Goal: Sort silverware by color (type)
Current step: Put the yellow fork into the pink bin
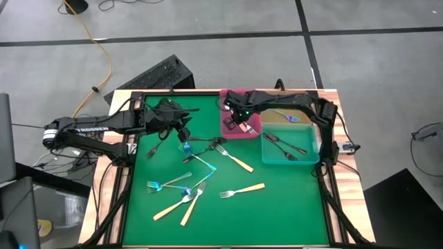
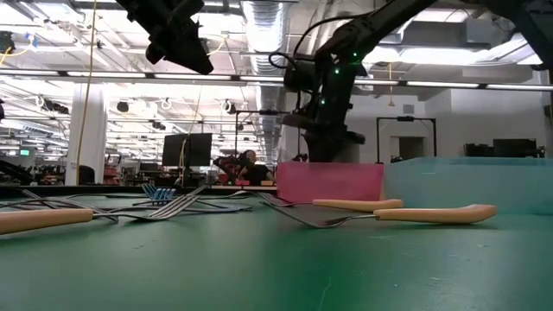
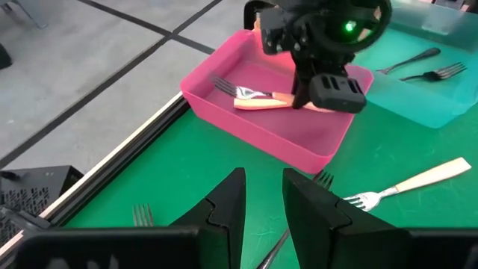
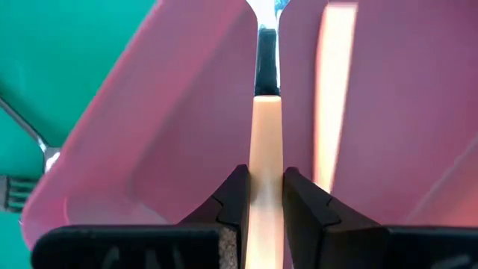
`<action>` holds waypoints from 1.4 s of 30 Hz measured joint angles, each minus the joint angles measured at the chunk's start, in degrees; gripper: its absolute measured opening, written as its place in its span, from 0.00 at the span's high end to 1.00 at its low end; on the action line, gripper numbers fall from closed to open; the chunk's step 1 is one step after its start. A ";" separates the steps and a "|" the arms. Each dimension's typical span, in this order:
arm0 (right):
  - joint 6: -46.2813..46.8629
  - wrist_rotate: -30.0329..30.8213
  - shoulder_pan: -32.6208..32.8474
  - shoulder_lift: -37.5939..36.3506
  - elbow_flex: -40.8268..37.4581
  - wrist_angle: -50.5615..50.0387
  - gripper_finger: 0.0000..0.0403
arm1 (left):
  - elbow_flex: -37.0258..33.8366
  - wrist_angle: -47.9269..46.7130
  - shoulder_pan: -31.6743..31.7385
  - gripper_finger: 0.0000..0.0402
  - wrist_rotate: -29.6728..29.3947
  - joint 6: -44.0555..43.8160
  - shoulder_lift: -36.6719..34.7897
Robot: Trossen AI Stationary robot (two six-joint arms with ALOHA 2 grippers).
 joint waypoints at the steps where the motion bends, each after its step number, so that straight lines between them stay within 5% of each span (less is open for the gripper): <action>1: 0.11 0.01 0.17 0.03 -0.09 -0.12 0.80 | 0.00 0.02 0.00 0.81 0.00 0.00 -0.01; 42: -0.36 2.72 1.23 7.14 -0.01 -1.74 0.79 | 0.00 0.04 -0.02 0.81 -0.63 -0.31 0.01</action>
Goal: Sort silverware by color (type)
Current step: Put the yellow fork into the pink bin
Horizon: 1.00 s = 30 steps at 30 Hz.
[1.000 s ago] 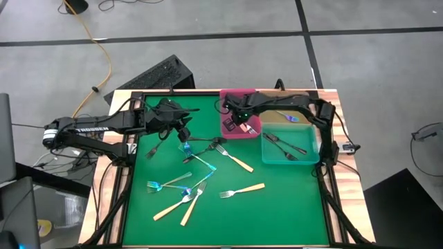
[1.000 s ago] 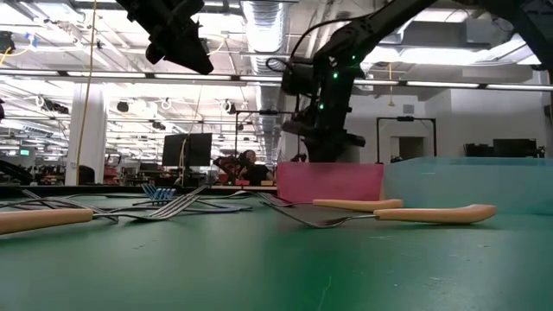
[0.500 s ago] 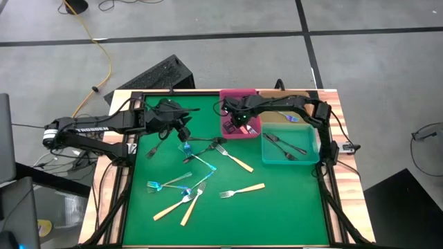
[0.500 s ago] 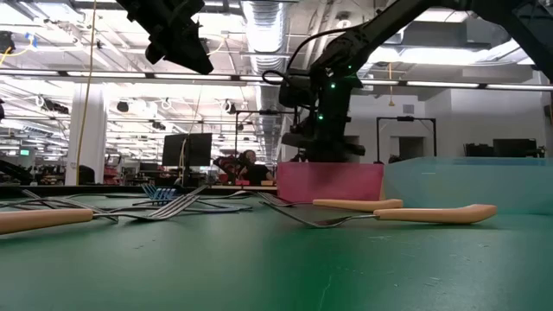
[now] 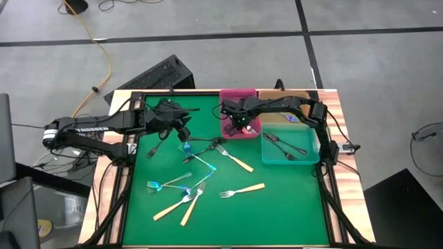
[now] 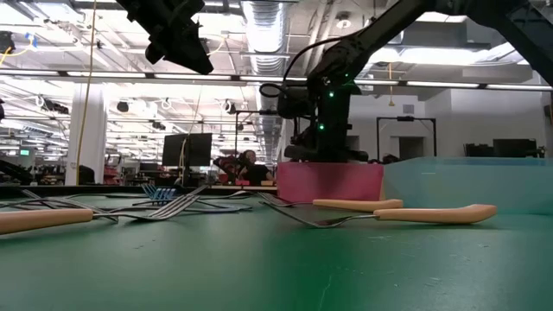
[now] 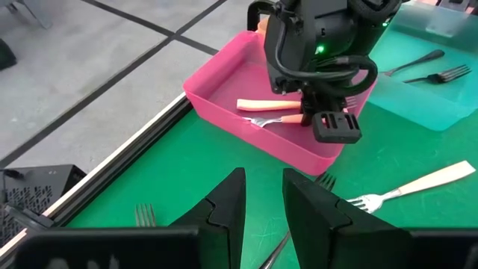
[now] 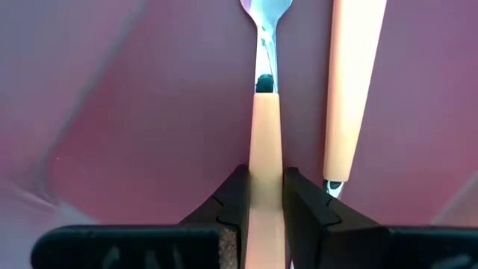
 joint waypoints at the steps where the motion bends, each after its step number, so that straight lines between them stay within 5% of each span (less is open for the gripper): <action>1: 0.02 0.26 0.02 0.00 0.00 -0.04 0.79 | 0.00 0.00 0.02 0.81 0.00 0.05 0.00; 23: -0.90 -0.05 0.11 0.09 0.08 -1.05 0.75 | 0.00 0.00 0.00 0.81 0.04 -0.03 0.00; 30: -3.26 -1.16 0.12 0.35 1.68 -2.21 0.65 | 0.00 0.00 0.00 0.81 0.07 -0.04 0.00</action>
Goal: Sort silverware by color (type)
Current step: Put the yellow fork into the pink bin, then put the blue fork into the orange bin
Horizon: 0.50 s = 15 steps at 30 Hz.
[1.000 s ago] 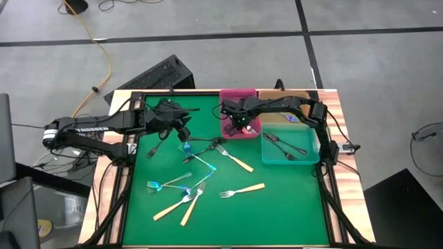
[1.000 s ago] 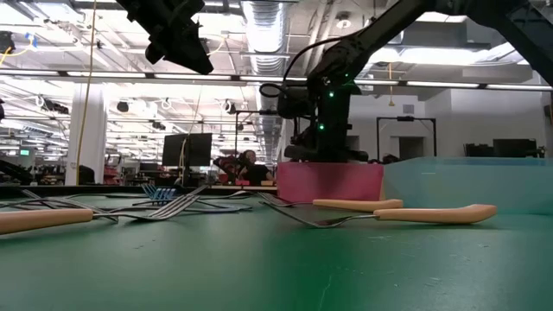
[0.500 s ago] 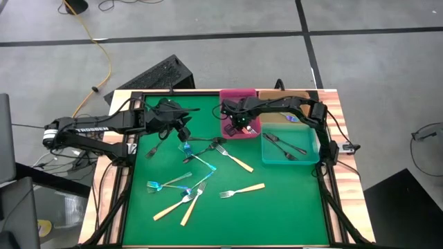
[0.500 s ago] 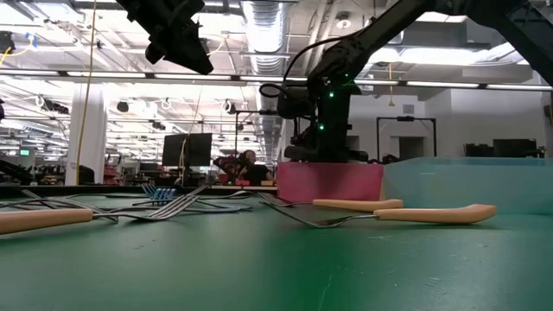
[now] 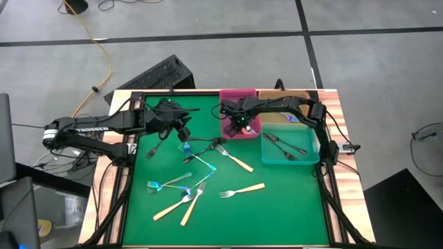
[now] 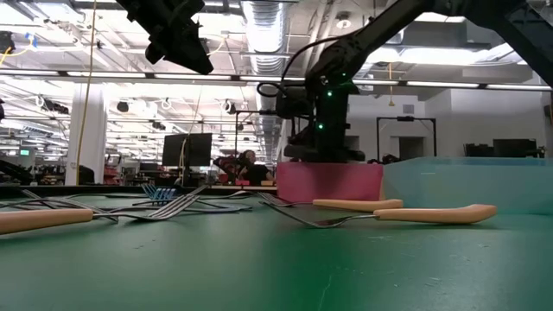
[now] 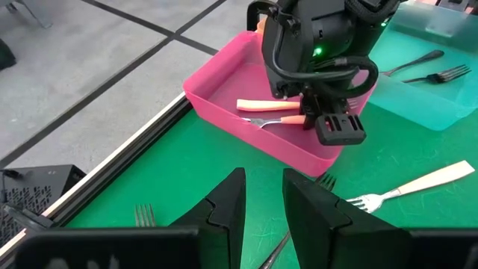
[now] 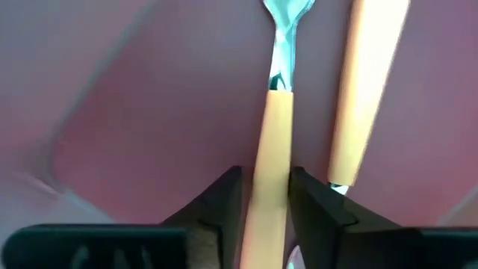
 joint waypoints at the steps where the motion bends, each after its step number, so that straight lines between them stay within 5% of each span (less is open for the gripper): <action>1: 0.02 -0.01 0.01 0.00 0.02 -0.03 0.63 | 0.00 -0.02 0.02 0.81 0.00 0.00 0.00; 7: -1.42 0.01 0.03 -0.83 0.04 -2.19 0.55 | 0.00 -0.28 0.01 0.81 0.31 2.13 0.00; 15: -2.93 0.10 0.01 -4.89 0.11 -4.84 0.57 | 0.00 -4.08 0.00 0.81 1.24 2.32 0.00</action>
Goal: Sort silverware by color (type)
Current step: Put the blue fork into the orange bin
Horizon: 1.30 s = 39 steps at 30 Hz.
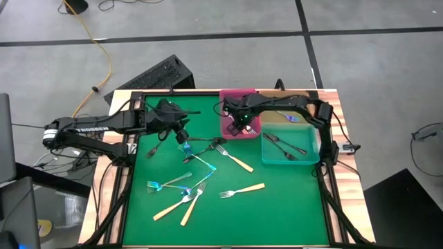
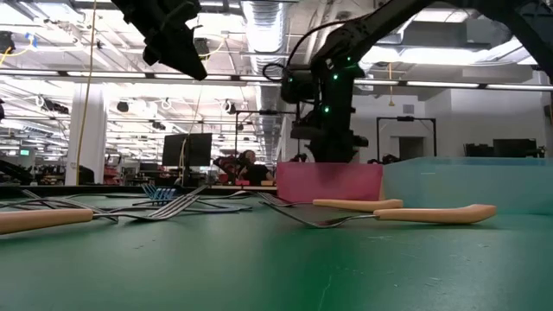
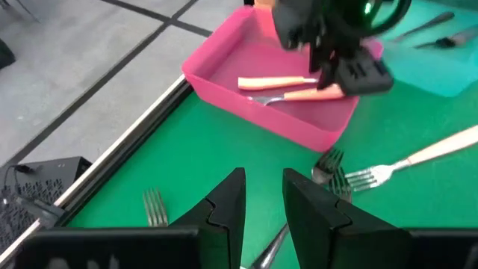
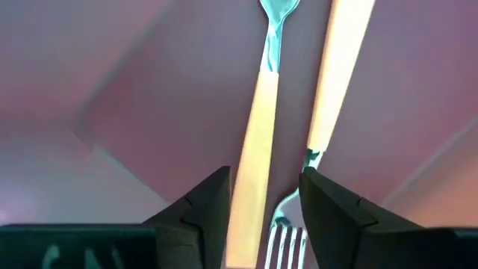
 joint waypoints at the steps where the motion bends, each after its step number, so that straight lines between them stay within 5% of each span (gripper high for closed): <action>1: -0.02 0.07 0.00 -0.38 0.00 -0.19 0.57 | 0.00 -0.43 0.01 0.81 0.35 0.00 0.00; 17: -3.25 -0.04 1.57 -6.74 0.05 -0.29 0.59 | -0.81 -11.94 -0.71 0.81 14.08 2.67 0.00; 22: -3.44 -0.04 1.62 -7.46 0.08 -0.02 0.59 | -4.66 -10.73 -2.45 0.81 12.37 5.48 0.04; 39: -2.49 -1.69 2.75 -7.44 0.09 -0.36 0.59 | -8.24 -4.96 6.34 0.77 13.20 -23.56 18.03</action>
